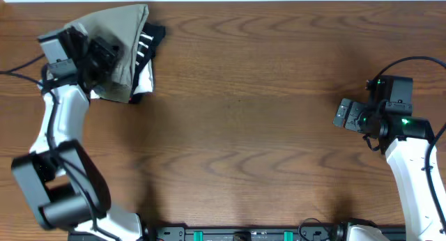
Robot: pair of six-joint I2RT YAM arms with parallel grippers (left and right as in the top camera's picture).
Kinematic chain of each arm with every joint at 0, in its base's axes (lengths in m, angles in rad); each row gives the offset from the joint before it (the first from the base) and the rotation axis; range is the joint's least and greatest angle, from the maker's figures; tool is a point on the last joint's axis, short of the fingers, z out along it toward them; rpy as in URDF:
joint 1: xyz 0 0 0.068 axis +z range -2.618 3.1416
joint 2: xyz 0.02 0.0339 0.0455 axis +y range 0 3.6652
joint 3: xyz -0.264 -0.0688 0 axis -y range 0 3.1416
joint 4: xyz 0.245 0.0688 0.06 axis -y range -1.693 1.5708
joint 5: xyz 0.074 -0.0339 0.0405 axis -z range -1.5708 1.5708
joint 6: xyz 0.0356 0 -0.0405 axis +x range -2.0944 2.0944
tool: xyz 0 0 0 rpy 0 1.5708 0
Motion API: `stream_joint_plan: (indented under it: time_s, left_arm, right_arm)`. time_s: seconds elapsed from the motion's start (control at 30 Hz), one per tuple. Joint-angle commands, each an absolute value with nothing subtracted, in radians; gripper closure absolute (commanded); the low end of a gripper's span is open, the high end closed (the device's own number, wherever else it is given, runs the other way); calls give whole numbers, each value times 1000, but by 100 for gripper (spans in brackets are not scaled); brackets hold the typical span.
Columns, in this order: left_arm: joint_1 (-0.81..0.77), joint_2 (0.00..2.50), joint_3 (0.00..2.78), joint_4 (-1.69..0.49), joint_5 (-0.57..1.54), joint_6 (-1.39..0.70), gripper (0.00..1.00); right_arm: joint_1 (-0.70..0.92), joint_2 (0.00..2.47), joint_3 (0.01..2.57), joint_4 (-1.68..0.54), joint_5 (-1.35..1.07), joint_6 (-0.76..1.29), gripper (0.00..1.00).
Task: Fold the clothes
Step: 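Lower the shorts onto the striped garment and open the left gripper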
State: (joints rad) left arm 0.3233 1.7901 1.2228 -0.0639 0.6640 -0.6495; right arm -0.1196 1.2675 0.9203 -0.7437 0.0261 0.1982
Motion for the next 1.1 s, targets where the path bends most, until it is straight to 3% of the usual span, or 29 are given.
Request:
stream_joint_plan:
  time_s: [0.0,0.47,0.8,0.87,0.9,1.07]
  left_arm:
    - [315,1851,1227,-66,744,-595,94]
    - [304,1893,1227,-16,864,-566,93]
    - [259,1615,1227,3,871,-633,93]
    - [239,1553,1227,1,869,-633,83]
    - [230,1528,1227,1,862,-633,74]
    - [205,1456,1227,1,853,-633,56]
  right_arm:
    - [-126,1262,918,-745,37,209,1]
    - [-126,1262,918,-745,37,209,1]
    - [-126,1262,918,-745,37,209,1]
    - [-126,1262,918,-745,37,209,1]
    - [-126,1262,918,-745,37,209,1]
    - [-126,1262,918,-745,37,209,1]
